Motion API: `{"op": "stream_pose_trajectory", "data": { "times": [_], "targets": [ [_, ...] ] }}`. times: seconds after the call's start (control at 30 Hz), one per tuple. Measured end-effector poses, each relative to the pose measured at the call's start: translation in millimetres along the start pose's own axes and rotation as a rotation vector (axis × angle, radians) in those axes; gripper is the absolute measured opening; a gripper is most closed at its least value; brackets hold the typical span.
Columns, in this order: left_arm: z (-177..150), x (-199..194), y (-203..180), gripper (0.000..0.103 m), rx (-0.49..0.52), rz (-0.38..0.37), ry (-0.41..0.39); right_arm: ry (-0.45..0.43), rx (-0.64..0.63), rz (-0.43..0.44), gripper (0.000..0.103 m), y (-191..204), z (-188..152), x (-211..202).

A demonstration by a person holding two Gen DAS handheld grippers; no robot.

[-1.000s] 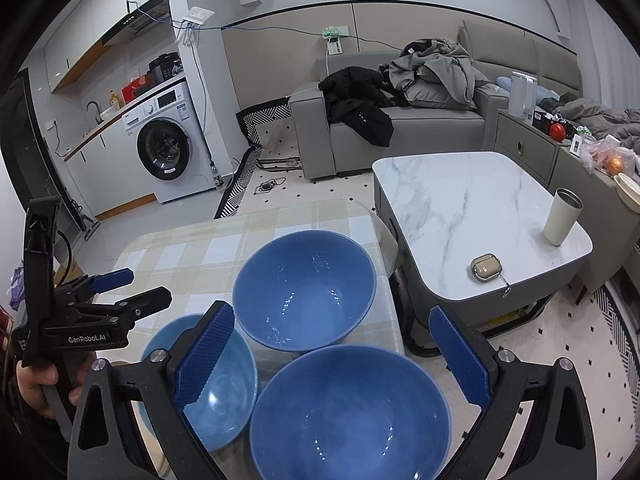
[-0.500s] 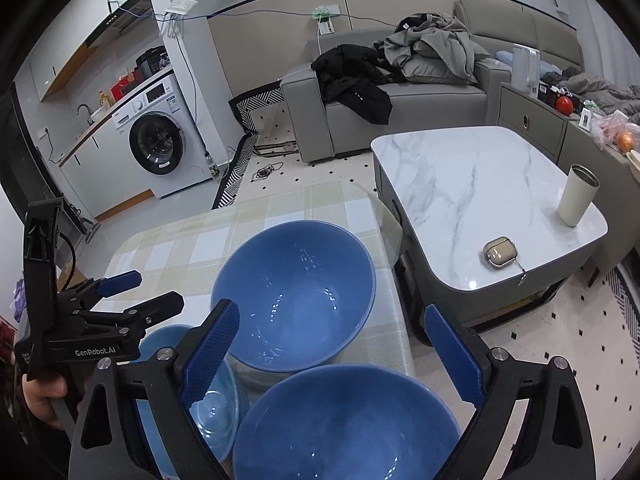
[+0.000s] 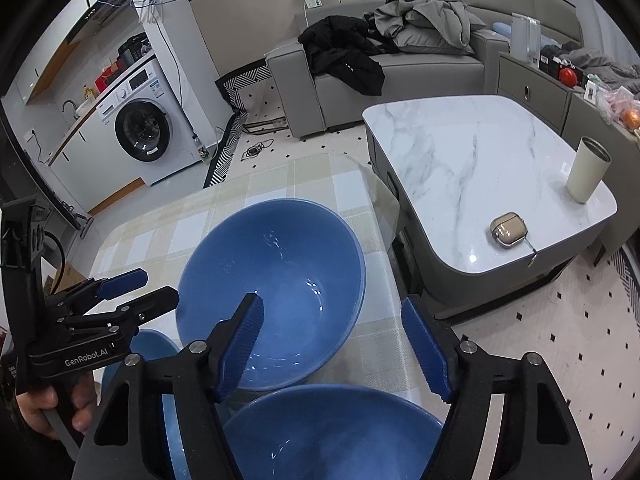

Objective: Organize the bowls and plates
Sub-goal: 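Close both grippers on the rim of the blue bowl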

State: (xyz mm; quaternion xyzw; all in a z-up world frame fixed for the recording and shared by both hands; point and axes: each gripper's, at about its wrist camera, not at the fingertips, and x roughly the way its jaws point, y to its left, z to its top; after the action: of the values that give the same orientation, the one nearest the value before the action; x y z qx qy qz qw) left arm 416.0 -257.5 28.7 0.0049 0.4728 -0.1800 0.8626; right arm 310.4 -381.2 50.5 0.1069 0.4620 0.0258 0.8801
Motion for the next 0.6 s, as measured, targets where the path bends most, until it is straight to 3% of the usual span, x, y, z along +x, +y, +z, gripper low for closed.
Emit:
{"op": "stream_pose_trajectory", "data": {
  "times": [0.17,0.6],
  "targets": [
    [3.0,8.9,-4.8,0.044,0.008,0.004,0.003,0.024,-0.007,0.004,0.063,-2.0,-0.2,13.5],
    [5.2,23.7,-14.6,0.020,0.026,-0.011,0.029,0.040,-0.016,-0.016,0.031,-0.7,0.9,30.7]
  ]
}}
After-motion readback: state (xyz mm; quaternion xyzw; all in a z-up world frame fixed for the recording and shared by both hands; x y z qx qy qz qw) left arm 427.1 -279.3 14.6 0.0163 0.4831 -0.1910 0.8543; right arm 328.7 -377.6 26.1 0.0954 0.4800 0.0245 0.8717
